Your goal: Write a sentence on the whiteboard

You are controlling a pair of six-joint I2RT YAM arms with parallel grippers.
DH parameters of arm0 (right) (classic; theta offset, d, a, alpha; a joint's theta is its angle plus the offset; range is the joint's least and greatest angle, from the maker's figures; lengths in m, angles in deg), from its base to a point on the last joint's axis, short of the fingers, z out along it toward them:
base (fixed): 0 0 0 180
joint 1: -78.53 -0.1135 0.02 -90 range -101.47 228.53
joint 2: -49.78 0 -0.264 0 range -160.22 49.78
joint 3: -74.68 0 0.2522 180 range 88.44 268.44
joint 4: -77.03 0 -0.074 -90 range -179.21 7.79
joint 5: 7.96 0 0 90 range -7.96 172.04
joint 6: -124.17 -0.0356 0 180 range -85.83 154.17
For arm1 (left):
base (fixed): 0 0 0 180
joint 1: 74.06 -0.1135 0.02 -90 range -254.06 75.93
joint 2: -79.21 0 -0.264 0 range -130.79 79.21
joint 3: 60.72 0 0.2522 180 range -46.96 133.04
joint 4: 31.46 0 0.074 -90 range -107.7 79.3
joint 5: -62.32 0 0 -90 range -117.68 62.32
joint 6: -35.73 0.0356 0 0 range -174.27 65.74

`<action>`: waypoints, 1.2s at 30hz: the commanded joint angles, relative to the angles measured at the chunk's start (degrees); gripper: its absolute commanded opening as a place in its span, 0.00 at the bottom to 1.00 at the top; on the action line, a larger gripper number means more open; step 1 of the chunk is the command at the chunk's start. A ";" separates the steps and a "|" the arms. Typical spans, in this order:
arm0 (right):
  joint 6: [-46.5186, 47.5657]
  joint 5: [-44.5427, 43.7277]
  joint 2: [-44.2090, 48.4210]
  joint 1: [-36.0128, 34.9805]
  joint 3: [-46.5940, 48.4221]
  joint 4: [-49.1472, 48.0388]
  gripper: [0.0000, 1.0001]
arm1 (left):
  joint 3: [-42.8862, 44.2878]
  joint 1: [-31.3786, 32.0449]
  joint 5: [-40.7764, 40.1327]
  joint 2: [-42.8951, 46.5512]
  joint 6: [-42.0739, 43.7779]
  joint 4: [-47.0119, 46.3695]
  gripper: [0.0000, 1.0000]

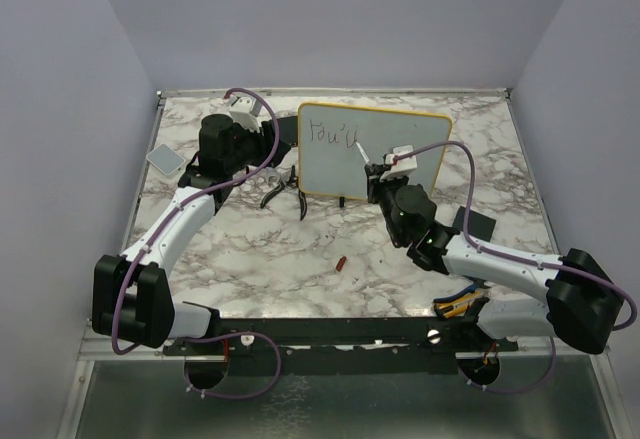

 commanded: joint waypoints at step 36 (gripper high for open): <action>1.63 -3.81 -1.18 0.01 2.73 -2.35 0.00 | -0.51 -0.41 -0.46 1.13 0.56 -0.73 0.47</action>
